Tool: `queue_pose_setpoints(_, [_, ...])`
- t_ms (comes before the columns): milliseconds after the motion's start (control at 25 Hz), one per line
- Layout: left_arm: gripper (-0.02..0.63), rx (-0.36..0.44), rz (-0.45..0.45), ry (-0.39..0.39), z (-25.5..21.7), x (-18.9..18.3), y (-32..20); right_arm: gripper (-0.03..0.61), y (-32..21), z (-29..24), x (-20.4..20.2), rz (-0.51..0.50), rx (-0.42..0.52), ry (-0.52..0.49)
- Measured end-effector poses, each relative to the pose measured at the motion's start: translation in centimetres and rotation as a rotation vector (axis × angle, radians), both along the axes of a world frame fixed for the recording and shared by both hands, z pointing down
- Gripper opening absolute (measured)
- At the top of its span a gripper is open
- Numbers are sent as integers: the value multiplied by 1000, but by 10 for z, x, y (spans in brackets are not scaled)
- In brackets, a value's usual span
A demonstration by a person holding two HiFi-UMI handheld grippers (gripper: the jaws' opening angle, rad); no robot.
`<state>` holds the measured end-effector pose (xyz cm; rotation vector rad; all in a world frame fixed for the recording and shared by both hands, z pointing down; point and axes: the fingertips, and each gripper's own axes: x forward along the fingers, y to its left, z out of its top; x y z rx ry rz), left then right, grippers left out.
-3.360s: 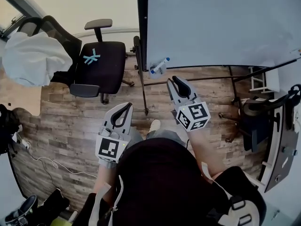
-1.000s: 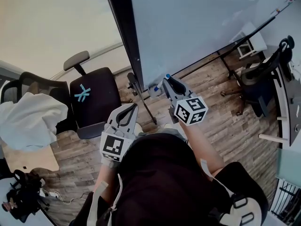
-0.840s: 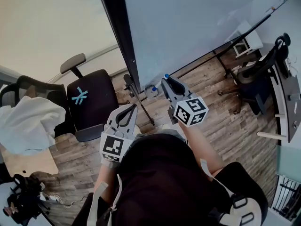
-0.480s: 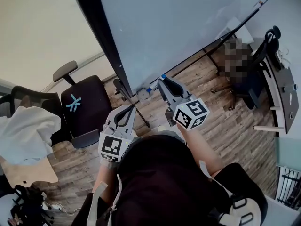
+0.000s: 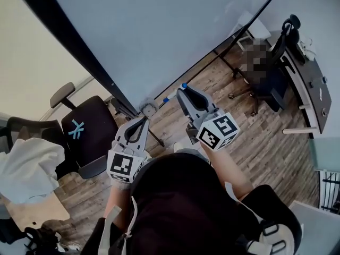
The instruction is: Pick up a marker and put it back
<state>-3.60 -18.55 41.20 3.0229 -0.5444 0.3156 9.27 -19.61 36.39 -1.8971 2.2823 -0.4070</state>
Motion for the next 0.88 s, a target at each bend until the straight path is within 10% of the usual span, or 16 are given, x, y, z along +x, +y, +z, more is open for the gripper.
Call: queue_pose_setpoints(880, [7, 27, 177, 42, -21, 70, 23, 78, 91, 18, 69, 226, -73, 182])
